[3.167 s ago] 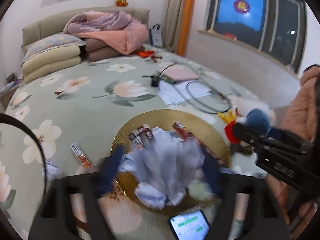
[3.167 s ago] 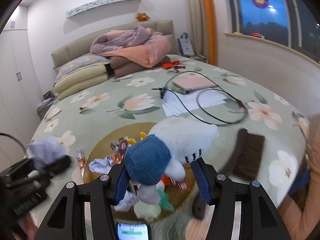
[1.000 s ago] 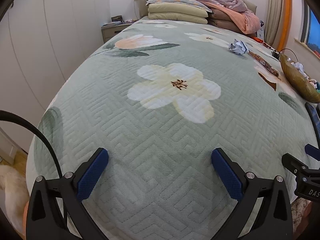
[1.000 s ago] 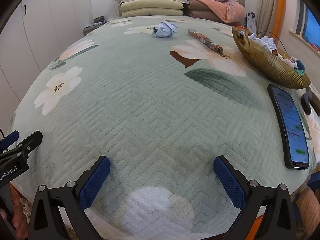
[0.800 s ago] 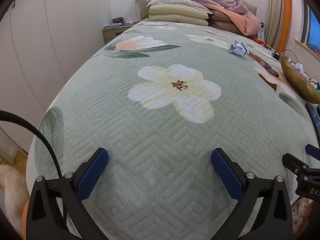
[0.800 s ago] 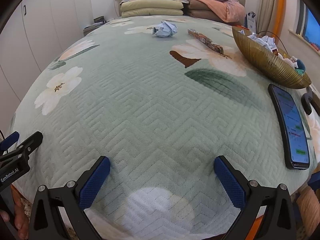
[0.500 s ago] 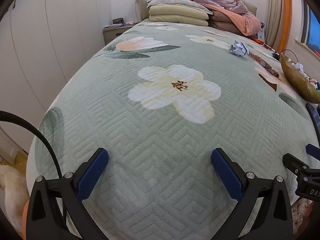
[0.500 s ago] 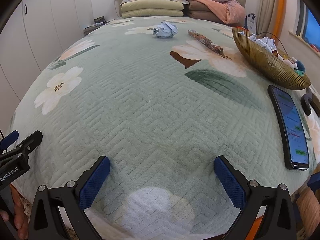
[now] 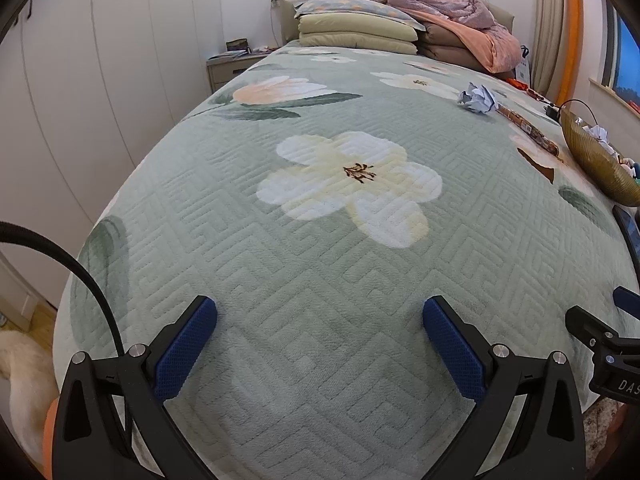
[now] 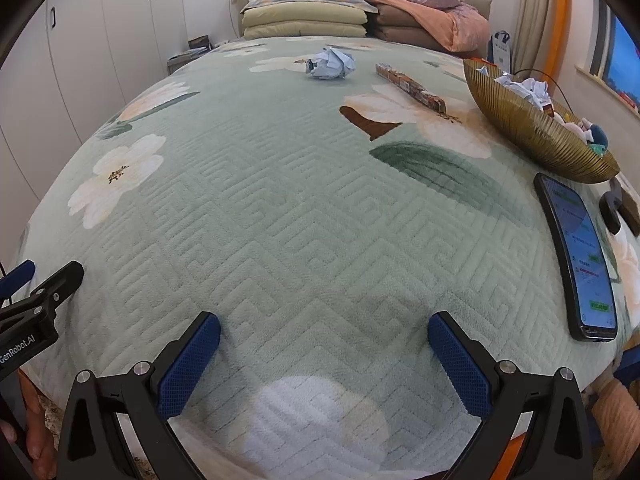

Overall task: Organize objects
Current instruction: 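Move both open tools back toward the last paper ball and snack stick, then grasp the last paper ball with the left tool while the right grasps the red snack stick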

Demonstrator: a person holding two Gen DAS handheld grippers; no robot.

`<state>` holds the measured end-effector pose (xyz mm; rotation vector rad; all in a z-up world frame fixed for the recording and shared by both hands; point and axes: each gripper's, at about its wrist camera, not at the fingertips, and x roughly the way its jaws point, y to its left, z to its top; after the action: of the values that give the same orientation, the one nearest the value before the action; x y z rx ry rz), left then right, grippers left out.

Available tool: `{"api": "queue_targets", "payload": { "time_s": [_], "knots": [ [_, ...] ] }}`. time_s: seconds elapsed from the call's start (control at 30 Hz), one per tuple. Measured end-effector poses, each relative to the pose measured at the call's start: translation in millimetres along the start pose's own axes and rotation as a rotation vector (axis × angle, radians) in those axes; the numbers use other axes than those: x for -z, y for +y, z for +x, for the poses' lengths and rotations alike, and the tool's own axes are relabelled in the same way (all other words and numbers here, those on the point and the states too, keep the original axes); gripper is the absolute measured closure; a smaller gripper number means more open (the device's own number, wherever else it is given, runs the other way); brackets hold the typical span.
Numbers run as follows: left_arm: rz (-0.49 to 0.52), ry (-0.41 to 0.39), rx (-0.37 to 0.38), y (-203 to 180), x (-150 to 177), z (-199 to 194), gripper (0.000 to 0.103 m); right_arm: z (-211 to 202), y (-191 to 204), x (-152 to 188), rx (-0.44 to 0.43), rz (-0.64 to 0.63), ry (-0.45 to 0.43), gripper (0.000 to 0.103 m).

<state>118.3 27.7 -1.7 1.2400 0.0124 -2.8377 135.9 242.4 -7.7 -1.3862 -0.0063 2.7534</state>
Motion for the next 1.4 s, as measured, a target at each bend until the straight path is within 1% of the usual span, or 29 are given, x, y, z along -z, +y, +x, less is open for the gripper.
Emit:
{"api": "queue_targets", "payload": {
  "time_s": [0.2,0.3,0.33,0.37,0.43,0.47,0.5,0.53,0.6,0.7,0.73,0.8,0.83,0.87,0.97,1.07,1.1,1.13,1.17,1.23,1.33,1.4],
  "knots": [
    [-0.003,-0.004,-0.005,-1,-1,1,0.0,0,-1,0,-0.002,-0.007,-0.007,0.0],
    [-0.004,0.029,-0.011,-1,-6,0,0.0,0,-1,0,-0.002,-0.007,-0.009,0.0],
    [-0.001,0.047,-0.018,-4,-10,-2,0.0,0,-1,0,-0.004,-0.008,-0.007,0.0],
    [0.015,0.049,-0.009,-8,-16,-4,0.001,0,-2,-2,-0.007,-0.008,0.0,0.0],
    [0.055,0.02,0.035,-21,-32,-14,0.001,-3,-7,-5,-0.016,0.01,0.016,0.0],
    [0.079,-0.006,0.056,-30,-43,-19,0.001,-6,-10,-8,0.012,0.023,0.012,0.0],
    [0.111,-0.039,0.084,-43,-58,-25,0.001,-9,-13,-10,0.034,0.029,0.002,0.0],
    [0.134,-0.057,0.112,-53,-70,-27,0.001,-13,-17,-13,0.057,0.039,-0.017,0.0],
    [0.171,-0.067,0.174,-73,-96,-21,0.001,-18,-31,-25,0.073,0.071,-0.049,0.0],
    [0.182,-0.042,0.245,-100,-136,6,0.001,-17,-54,-47,0.085,0.126,-0.058,0.0],
    [0.18,-0.028,0.264,-108,-150,20,0.001,-14,-59,-53,0.09,0.136,-0.057,0.002],
    [0.185,-0.016,0.284,-123,-173,47,0.001,-6,-71,-71,0.089,0.146,-0.05,0.016],
    [0.187,-0.016,0.285,-128,-181,59,0.001,-1,-76,-82,0.087,0.148,-0.048,0.019],
    [0.19,-0.013,0.291,-133,-190,72,0.001,5,-81,-97,0.087,0.15,-0.047,0.023],
    [0.222,0.02,0.334,-151,-215,114,0.001,26,-91,-138,0.089,0.156,-0.056,0.024],
    [0.28,0.051,0.352,-169,-229,147,0.001,58,-88,-182,0.12,0.116,-0.032,0.032],
    [0.307,0.046,0.355,-176,-234,156,0.001,70,-84,-197,0.138,0.088,-0.032,0.032],
    [0.323,0.034,0.362,-181,-237,160,0.001,79,-81,-208,0.164,0.065,-0.031,0.033],
    [0.334,0.023,0.373,-184,-242,164,0.001,91,-77,-221,0.214,0.033,-0.021,0.033],
    [0.375,0.018,0.408,-191,-250,170,0.001,117,-71,-242,0.282,-0.021,0.023,0.033],
    [0.434,0.03,0.484,-196,-260,176,0.001,141,-73,-257,0.299,-0.041,0.067,0.037],
    [0.458,0.035,0.496,-201,-265,180,0.001,149,-75,-263,0.335,-0.058,0.058,0.037]
  ]
}}
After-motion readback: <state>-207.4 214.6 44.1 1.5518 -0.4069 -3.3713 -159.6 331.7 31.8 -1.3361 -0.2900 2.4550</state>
